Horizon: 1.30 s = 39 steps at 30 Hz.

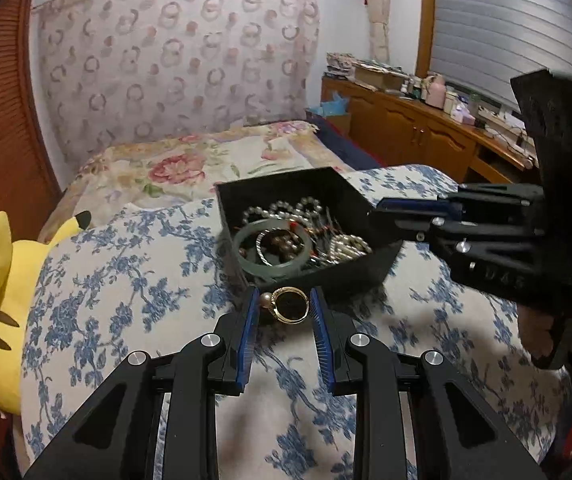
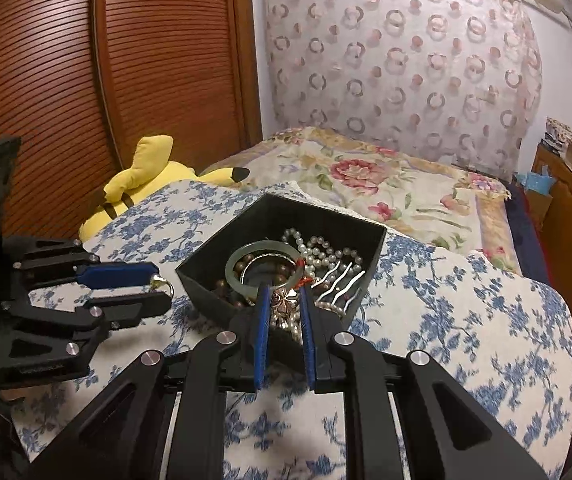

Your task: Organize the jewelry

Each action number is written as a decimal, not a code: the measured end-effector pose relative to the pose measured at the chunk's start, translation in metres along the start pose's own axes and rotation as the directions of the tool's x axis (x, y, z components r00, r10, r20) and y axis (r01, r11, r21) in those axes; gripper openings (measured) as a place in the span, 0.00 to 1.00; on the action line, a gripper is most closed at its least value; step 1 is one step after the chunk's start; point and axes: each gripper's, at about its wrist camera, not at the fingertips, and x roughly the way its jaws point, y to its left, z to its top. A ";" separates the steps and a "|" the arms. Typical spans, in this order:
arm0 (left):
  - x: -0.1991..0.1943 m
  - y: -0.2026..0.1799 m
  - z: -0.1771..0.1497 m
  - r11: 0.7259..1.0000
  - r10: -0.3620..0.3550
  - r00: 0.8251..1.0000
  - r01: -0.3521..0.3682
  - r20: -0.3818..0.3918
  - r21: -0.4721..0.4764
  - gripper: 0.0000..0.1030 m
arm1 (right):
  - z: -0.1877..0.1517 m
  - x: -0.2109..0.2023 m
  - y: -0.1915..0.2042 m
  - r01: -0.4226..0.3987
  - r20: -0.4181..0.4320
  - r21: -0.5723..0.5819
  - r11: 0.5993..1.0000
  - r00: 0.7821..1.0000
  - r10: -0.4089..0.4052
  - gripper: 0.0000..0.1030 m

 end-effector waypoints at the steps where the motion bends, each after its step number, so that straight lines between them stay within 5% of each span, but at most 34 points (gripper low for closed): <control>1: 0.001 0.003 0.002 1.000 0.003 1.000 -0.003 0.005 -0.005 0.24 | 0.001 0.004 -0.001 -0.002 -0.001 0.003 1.000 1.000 0.002 0.16; 9: 0.014 0.014 0.023 0.999 0.023 1.000 -0.022 0.013 -0.035 0.24 | 0.000 0.017 -0.010 -0.008 -0.006 0.036 0.999 1.000 0.008 0.18; 12: 0.021 0.015 0.029 0.999 0.025 1.000 -0.024 0.014 -0.045 0.24 | 0.000 0.016 -0.014 -0.009 0.001 0.048 0.999 1.000 0.009 0.33; 21: 0.036 0.013 0.039 0.998 0.048 0.999 -0.047 0.010 -0.051 0.24 | -0.003 0.002 -0.019 -0.004 0.036 0.059 0.998 0.999 0.002 0.33; 23: 0.035 0.013 0.038 0.997 0.056 0.998 -0.055 0.013 -0.054 0.32 | -0.004 -0.004 -0.020 0.008 0.047 0.062 0.998 0.999 -0.011 0.33; 25: 0.032 0.012 0.036 0.996 0.071 0.997 -0.069 0.029 -0.055 0.50 | -0.006 -0.010 -0.020 0.017 0.056 0.067 0.998 0.998 -0.021 0.33; 32: 0.007 0.009 0.028 0.994 0.093 0.992 -0.088 0.090 -0.065 0.74 | -0.010 -0.039 -0.020 0.078 0.110 0.115 0.990 0.990 -0.091 0.34; 34: -0.002 0.005 0.026 0.994 0.100 0.989 -0.094 0.112 -0.060 0.87 | -0.011 -0.048 -0.018 0.081 0.129 0.121 0.989 0.987 -0.097 0.48; 39: -0.022 -0.005 0.023 0.992 0.121 0.980 -0.114 0.160 -0.053 0.92 | -0.012 -0.076 -0.015 0.096 0.191 0.146 0.985 0.974 -0.123 0.68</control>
